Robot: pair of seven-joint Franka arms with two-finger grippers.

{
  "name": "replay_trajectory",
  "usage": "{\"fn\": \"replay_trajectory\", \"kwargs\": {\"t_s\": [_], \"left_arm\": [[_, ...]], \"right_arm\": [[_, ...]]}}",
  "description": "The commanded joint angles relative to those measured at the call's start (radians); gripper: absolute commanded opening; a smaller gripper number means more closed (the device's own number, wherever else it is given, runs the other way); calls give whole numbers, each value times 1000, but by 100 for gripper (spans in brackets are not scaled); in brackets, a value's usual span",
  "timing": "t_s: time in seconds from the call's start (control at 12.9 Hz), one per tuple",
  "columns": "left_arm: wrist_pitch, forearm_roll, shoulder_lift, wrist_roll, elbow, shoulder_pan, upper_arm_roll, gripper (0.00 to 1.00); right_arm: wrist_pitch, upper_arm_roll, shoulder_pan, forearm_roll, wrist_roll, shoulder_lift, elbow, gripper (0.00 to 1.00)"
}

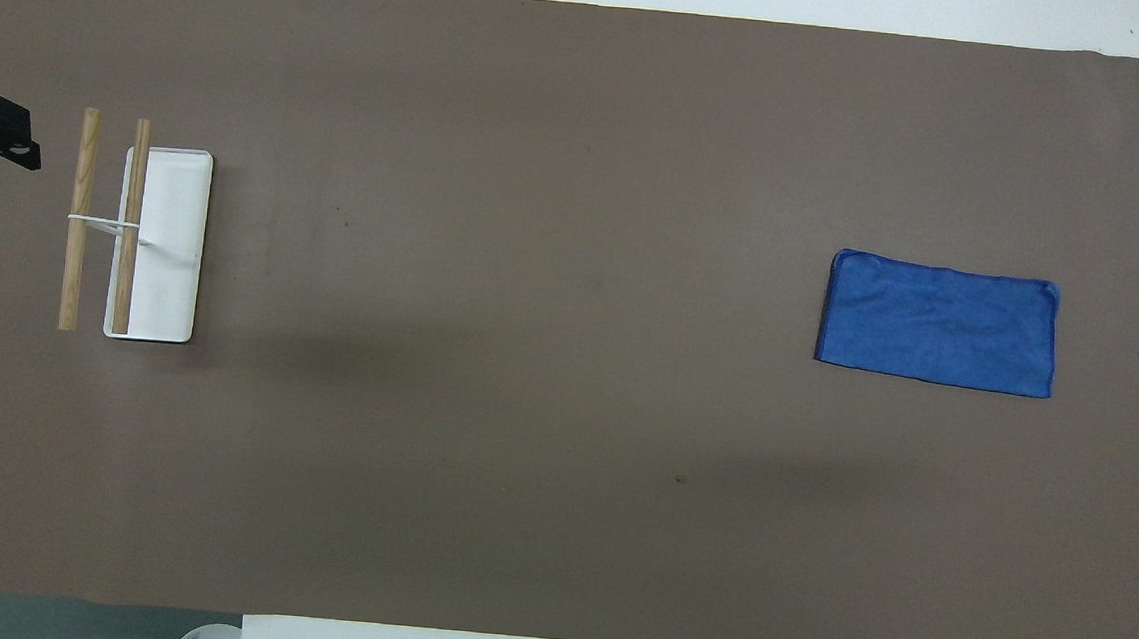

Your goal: Right arm passes towel to left arm to hang

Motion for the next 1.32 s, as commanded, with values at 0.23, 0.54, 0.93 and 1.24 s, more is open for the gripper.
{"fn": "replay_trajectory", "kwargs": {"t_s": [0.23, 0.54, 0.93, 1.24], "left_arm": [[-8, 20, -25, 13, -25, -8, 5, 100], [-8, 20, -25, 13, -25, -8, 5, 100], [-8, 20, -25, 13, -25, -8, 5, 100], [-8, 20, -25, 13, -25, -8, 5, 100]], "right_arm": [[19, 9, 0, 15, 16, -24, -25, 100], [71, 9, -2, 16, 6, -29, -62, 100], [512, 15, 44, 18, 72, 0, -426, 100], [804, 15, 27, 39, 75, 115, -585, 97]]}}
